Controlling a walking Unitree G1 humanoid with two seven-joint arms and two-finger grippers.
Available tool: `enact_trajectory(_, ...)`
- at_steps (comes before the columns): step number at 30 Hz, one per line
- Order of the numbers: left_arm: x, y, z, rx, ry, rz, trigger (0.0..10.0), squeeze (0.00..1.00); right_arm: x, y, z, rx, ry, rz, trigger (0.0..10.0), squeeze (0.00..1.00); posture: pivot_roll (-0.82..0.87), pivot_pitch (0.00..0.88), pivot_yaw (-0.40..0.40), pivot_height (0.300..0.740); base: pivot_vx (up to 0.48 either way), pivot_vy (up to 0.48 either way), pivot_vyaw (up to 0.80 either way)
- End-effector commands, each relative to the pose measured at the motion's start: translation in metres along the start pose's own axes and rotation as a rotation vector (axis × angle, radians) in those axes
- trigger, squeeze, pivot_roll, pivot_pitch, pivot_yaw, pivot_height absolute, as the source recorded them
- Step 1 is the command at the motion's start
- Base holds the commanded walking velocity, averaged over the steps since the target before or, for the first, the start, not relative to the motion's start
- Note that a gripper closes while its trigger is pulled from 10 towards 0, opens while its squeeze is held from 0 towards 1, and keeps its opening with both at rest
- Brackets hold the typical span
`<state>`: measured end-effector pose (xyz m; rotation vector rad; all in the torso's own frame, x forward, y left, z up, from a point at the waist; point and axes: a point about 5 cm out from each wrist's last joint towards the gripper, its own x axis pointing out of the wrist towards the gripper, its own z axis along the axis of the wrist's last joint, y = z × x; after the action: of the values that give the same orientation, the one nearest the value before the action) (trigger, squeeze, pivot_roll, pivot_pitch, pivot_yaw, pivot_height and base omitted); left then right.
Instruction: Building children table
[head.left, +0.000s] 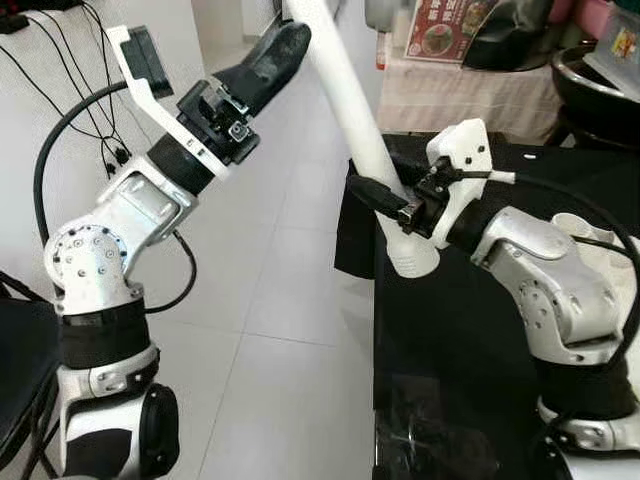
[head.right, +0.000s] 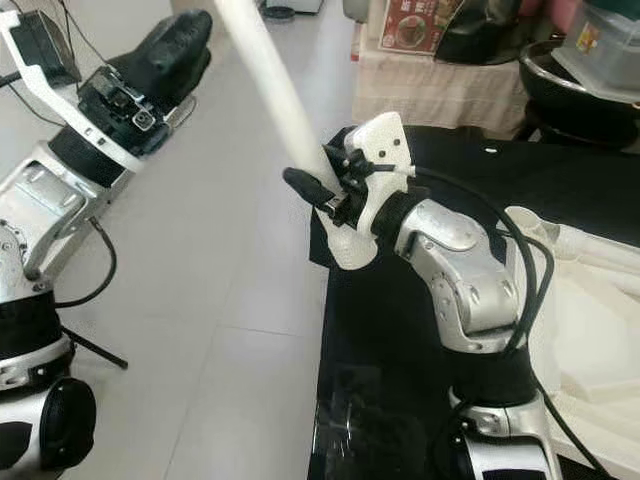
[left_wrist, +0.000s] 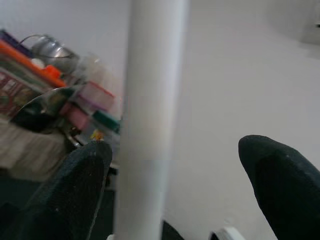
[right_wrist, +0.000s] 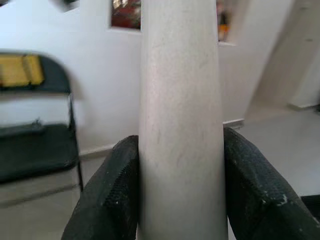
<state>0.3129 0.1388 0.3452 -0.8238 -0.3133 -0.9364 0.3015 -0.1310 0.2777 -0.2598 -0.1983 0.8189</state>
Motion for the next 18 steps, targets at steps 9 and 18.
enact_trajectory(9, 0.012, -0.005, 0.003, 0.022, 0.043, -0.036, 10.0, 0.00, 0.001, 0.021, 0.008, -0.116, -0.011, 0.131, 10.0, 0.00, 0.03, 0.056, -0.018, 0.740, 0.000, 0.000, 0.00)
enact_trajectory(18, 0.015, -0.010, 0.011, -0.002, 0.017, -0.070, 0.0, 0.00, 0.002, 0.015, 0.006, -0.141, 0.005, 0.081, 10.0, 0.00, 0.03, 0.055, -0.019, 0.740, 0.000, 0.000, 0.00)
